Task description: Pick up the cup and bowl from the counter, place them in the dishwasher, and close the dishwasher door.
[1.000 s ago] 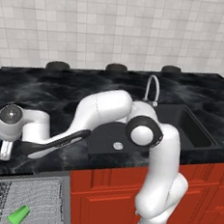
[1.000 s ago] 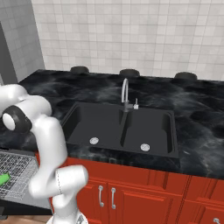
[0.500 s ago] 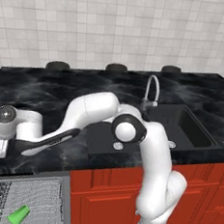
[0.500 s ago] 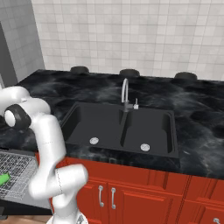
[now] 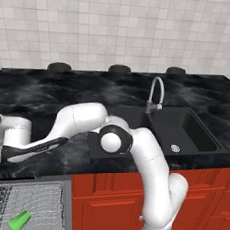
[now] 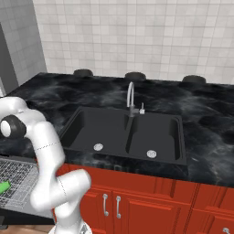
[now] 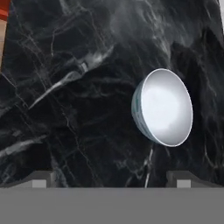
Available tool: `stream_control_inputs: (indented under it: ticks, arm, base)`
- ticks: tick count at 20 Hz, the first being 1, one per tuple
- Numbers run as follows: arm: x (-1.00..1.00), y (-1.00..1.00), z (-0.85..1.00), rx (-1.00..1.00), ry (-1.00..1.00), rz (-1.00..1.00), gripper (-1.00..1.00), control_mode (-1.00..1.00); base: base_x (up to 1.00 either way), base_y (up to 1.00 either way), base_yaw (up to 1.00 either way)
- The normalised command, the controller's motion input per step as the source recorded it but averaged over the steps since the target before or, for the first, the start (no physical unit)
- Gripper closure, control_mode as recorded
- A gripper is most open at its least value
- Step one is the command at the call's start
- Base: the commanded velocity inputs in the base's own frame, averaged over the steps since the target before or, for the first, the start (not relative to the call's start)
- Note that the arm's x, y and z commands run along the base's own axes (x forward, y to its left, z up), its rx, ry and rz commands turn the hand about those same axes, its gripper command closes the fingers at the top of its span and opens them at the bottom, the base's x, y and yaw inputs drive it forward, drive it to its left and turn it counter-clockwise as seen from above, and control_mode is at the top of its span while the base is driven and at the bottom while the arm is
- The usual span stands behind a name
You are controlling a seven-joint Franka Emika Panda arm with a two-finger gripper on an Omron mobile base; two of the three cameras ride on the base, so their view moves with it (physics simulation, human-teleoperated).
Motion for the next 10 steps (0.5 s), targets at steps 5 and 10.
stream_control_inputs:
  ticks: [5, 10]
  arm:
    - [0.33, 0.01, -0.2, -0.06, 0.0, 0.0, -1.0, -1.0]
    - [0.45, 0.2, -0.28, -0.04, 0.0, 0.04, -1.0, -1.0]
  base:
    - [0.0, 0.0, 0.0]
    - [0.0, 0.0, 0.0]
